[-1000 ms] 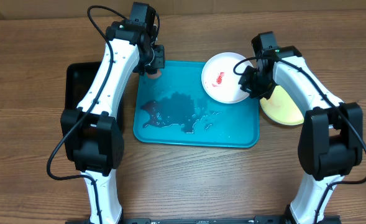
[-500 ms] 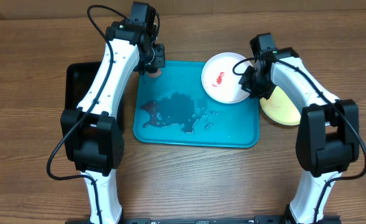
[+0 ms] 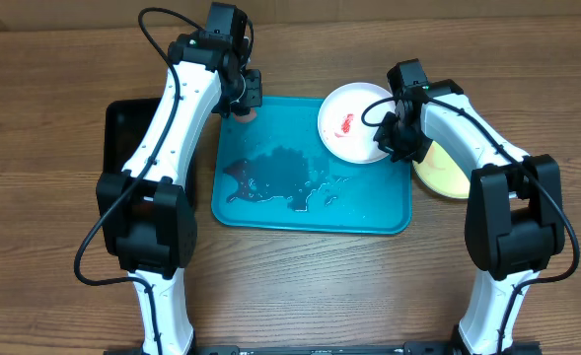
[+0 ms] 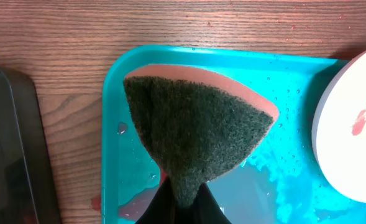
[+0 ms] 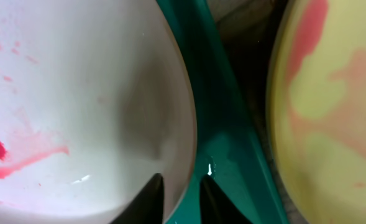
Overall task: Clean dirty plates on tray and stack at the side
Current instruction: 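Grip the stained white plate rim on the tray with the right gripper, then drag the white plate toward the tray center and bring the sponge over it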
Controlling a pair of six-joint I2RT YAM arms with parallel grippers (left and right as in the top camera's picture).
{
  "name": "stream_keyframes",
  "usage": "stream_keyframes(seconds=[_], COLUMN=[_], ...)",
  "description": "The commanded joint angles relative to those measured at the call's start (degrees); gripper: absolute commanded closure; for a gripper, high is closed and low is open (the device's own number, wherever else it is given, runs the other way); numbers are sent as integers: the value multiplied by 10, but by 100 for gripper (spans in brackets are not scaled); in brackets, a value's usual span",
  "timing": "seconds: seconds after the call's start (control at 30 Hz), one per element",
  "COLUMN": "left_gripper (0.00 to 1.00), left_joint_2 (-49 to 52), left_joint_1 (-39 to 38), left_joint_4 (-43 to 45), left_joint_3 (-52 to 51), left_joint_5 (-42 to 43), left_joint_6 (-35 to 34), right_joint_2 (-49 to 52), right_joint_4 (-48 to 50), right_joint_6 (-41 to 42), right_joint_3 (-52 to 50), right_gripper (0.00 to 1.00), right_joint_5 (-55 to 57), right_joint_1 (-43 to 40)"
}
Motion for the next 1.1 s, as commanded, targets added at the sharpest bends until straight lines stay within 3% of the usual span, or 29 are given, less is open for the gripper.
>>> stream_keyframes(seconds=[0.0,0.3,0.47,0.73,0.77,0.9,1.07], left_gripper=[96,96,96,96,96,96,96], left_joint_2=[-3,-3,-3,-3,-3,-3,-3], left_joint_1=[-4,-4,-4,-4,-4,-4,-4], left_joint_4=[2,-2,-5,-4,-4,-2,2], left_joint_3=[10,10,10,10,10,10,10], left_joint_5=[0,0,1,1,1,0,1], left_joint_6=[9,9,9,9,9,9,9], right_joint_2=[4,4,4,4,4,4,7], right_joint_4=[7,4,-7,-20,-23,-15,37], right_joint_6=[-22,-85,-116,-108,-108,-177,-294], right_joint_3=[-14,-22,-22,-14,-11,4,7], right_gripper=[89,96,96,96,95,66,60], right_joint_5=[7,-10,-78,-150,-150,-148,-120], right_joint_1=[8,44,78,123,123,120,117])
